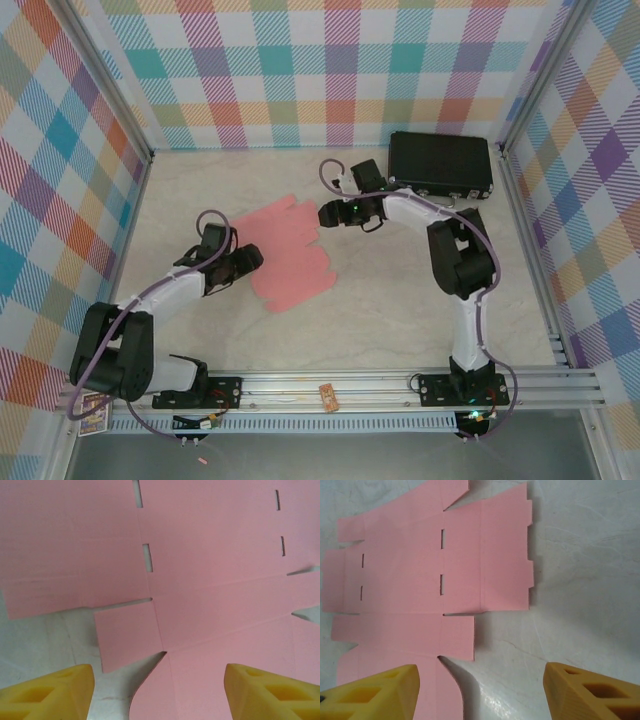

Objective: Fold the paper box

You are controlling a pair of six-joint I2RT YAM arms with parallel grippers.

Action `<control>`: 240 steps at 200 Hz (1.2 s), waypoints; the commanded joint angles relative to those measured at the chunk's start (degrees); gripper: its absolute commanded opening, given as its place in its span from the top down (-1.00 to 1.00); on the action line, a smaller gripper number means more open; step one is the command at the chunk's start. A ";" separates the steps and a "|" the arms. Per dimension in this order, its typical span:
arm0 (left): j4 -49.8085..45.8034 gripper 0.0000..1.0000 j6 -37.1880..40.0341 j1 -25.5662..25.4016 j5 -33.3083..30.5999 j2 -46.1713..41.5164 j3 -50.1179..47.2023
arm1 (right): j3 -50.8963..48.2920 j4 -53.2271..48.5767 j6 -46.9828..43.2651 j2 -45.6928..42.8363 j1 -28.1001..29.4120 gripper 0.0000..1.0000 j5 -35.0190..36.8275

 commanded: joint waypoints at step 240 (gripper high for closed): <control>4.16 0.13 6.81 0.36 3.56 12.09 6.36 | 4.91 -2.76 5.12 7.27 3.36 0.28 -3.52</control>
